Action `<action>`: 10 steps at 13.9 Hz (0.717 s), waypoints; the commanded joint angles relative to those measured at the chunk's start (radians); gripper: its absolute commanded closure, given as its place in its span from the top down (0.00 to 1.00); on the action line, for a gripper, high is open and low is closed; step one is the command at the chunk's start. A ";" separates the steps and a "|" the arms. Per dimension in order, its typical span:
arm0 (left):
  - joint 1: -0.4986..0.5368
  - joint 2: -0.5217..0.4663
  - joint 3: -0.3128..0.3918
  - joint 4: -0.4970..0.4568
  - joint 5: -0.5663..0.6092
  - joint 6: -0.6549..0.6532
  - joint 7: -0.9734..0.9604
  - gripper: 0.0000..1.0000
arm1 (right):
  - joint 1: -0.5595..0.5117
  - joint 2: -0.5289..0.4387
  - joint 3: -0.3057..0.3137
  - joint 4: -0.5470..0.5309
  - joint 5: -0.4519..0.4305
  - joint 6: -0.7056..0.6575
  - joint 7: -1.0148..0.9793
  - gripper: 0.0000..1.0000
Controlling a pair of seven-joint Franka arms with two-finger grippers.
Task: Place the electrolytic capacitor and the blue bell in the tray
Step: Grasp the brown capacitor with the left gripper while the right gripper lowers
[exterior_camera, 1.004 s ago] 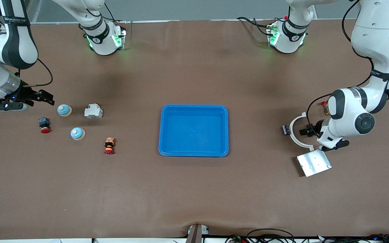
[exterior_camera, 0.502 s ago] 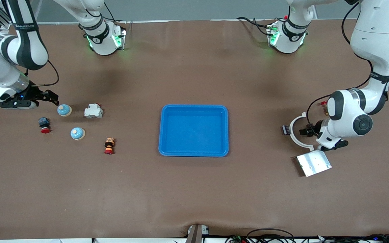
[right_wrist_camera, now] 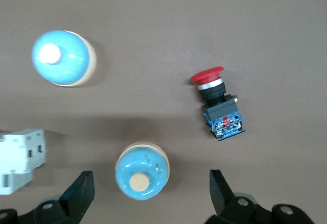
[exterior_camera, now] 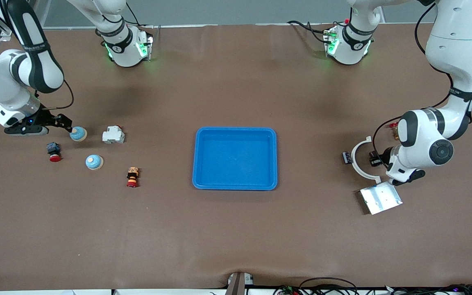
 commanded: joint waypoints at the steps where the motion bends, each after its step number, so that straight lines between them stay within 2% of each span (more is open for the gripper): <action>1: -0.004 0.001 -0.002 0.010 0.022 0.006 -0.035 0.00 | -0.027 0.025 0.015 -0.005 0.006 0.024 -0.017 1.00; 6: -0.004 -0.063 -0.010 0.012 0.020 -0.057 -0.038 0.00 | -0.037 0.053 0.017 -0.014 0.052 0.042 -0.016 1.00; 8: -0.012 -0.100 -0.022 0.053 0.022 -0.161 -0.084 0.00 | -0.033 0.083 0.018 -0.036 0.052 0.118 -0.013 1.00; 10: -0.036 -0.103 -0.041 0.157 0.022 -0.318 -0.159 0.00 | -0.032 0.111 0.021 -0.047 0.063 0.160 -0.008 1.00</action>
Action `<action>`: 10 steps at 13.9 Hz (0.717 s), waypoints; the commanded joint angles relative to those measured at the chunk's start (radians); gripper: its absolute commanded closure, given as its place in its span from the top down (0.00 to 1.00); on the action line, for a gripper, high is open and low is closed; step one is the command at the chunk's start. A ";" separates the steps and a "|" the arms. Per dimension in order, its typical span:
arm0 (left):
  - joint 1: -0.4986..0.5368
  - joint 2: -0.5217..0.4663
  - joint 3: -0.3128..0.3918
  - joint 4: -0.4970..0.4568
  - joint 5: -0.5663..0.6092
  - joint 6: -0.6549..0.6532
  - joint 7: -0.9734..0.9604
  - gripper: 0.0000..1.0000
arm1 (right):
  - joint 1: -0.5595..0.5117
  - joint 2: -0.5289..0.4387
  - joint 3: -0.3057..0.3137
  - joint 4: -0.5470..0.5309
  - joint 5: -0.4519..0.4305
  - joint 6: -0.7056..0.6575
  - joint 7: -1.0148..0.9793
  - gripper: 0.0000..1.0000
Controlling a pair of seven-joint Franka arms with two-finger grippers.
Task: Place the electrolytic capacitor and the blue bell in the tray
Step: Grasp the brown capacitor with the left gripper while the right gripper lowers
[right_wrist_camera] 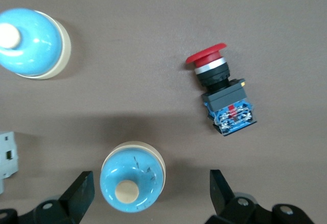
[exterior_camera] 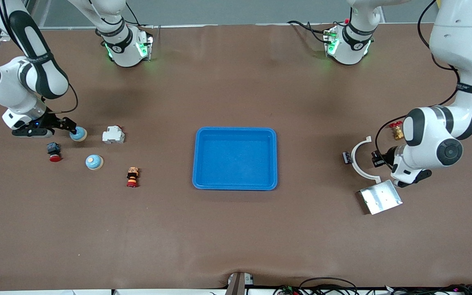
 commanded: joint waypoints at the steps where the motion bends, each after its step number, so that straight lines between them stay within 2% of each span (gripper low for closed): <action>1: -0.041 -0.026 -0.028 0.131 0.020 -0.205 -0.118 0.00 | -0.011 0.030 0.019 -0.020 0.052 0.049 -0.007 1.00; 3: -0.067 -0.025 -0.049 0.208 0.007 -0.270 -0.196 0.00 | 0.010 0.035 0.019 -0.022 0.088 0.050 -0.007 1.00; 7: -0.101 -0.003 -0.146 0.291 -0.018 -0.282 -0.420 0.00 | 0.027 0.059 0.019 -0.023 0.115 0.079 -0.007 1.00; 10: -0.185 0.025 -0.164 0.339 -0.029 -0.281 -0.569 0.00 | 0.029 0.068 0.019 -0.025 0.115 0.096 -0.007 1.00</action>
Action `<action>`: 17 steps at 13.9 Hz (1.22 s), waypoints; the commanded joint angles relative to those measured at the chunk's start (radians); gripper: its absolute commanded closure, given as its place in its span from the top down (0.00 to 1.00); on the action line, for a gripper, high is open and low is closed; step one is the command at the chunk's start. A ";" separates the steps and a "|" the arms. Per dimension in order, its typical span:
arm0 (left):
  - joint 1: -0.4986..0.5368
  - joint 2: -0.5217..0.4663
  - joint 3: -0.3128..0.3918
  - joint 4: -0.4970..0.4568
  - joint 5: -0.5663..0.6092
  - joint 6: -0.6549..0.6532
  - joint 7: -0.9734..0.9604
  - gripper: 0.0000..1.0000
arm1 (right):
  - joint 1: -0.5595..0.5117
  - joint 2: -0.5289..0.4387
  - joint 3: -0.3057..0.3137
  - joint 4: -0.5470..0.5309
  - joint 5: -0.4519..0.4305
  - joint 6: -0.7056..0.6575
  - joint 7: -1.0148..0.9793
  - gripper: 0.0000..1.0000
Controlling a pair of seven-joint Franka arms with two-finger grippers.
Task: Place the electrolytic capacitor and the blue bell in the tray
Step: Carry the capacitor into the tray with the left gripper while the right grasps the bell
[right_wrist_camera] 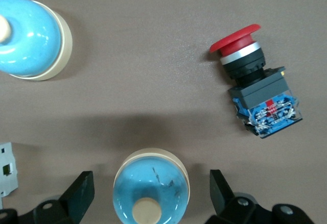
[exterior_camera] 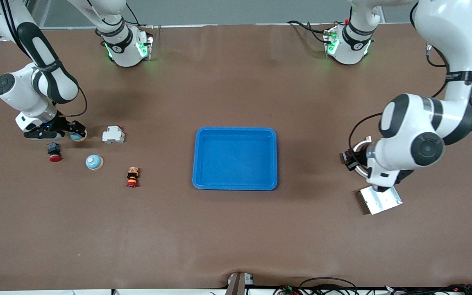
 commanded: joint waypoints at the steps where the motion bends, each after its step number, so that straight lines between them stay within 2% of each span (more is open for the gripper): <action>1: -0.074 0.049 0.000 0.083 -0.047 -0.025 -0.118 0.00 | 0.010 0.004 0.002 -0.026 0.029 0.040 -0.007 1.00; 5: -0.175 0.114 0.000 0.158 -0.069 -0.012 -0.254 0.00 | 0.012 0.004 0.002 -0.040 0.029 0.049 -0.007 1.00; 9: -0.270 0.149 0.001 0.166 -0.102 0.086 -0.366 0.00 | 0.013 0.002 0.002 -0.040 0.029 0.047 -0.007 1.00; 10: -0.290 0.161 0.001 0.166 -0.102 0.100 -0.376 0.00 | 0.015 0.002 0.002 -0.040 0.029 0.044 -0.007 0.87; 11: -0.313 0.170 0.001 0.166 -0.102 0.119 -0.392 0.00 | 0.018 0.002 0.002 -0.040 0.029 0.041 -0.006 0.64; 13: -0.356 0.199 0.001 0.166 -0.102 0.155 -0.429 0.00 | 0.030 0.001 0.002 -0.039 0.029 0.037 -0.003 0.03; 14: -0.376 0.218 0.001 0.164 -0.102 0.172 -0.443 0.00 | 0.032 0.001 0.002 -0.039 0.029 0.037 0.003 0.00; 17: -0.425 0.259 0.001 0.161 -0.099 0.231 -0.472 0.00 | 0.050 -0.010 0.002 -0.037 0.029 0.029 0.017 0.00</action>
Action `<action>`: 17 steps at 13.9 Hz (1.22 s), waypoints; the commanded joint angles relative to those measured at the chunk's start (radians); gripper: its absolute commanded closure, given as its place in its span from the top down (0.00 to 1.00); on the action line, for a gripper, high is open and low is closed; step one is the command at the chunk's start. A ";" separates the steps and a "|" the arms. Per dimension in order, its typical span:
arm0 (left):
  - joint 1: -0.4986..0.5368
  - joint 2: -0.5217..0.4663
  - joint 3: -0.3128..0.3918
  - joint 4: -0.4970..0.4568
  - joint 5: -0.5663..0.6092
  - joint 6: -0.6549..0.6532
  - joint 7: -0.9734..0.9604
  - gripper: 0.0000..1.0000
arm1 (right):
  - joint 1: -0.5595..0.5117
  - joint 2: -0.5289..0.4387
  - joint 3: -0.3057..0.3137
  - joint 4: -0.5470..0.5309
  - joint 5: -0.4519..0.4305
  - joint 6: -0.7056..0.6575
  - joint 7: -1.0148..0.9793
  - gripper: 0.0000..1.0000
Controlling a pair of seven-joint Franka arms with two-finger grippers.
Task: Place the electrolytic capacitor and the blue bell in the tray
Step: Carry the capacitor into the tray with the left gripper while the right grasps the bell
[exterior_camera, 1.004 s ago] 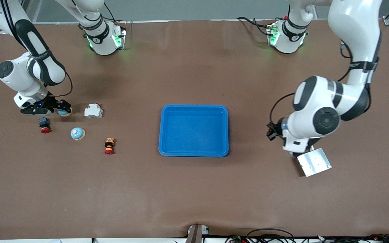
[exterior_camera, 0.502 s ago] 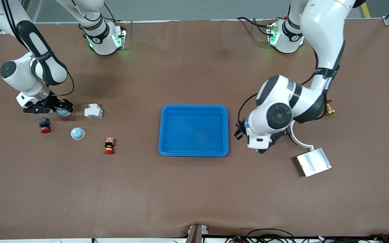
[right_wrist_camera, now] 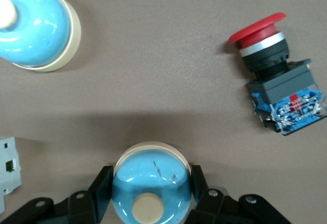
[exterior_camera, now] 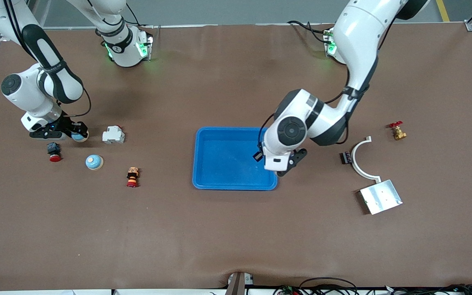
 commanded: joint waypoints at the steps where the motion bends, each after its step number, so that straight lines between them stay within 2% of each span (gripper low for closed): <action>1: -0.039 0.044 0.007 0.023 -0.015 0.029 -0.034 0.01 | 0.035 -0.030 0.001 -0.014 0.026 -0.024 0.024 0.00; 4: -0.073 0.081 0.009 0.018 -0.012 0.029 -0.056 0.01 | 0.064 -0.071 0.002 -0.004 0.028 -0.094 0.060 0.00; 10: -0.073 0.115 0.016 -0.029 -0.006 0.027 -0.059 0.01 | 0.171 -0.157 0.002 -0.001 0.028 -0.206 0.231 0.00; 16: -0.067 0.117 0.020 -0.034 -0.006 0.027 -0.059 0.03 | 0.380 -0.205 0.002 0.002 0.026 -0.248 0.555 0.00; 17: -0.067 0.117 0.020 -0.034 -0.006 0.026 -0.059 0.07 | 0.415 -0.205 0.001 0.012 0.026 -0.248 0.611 0.00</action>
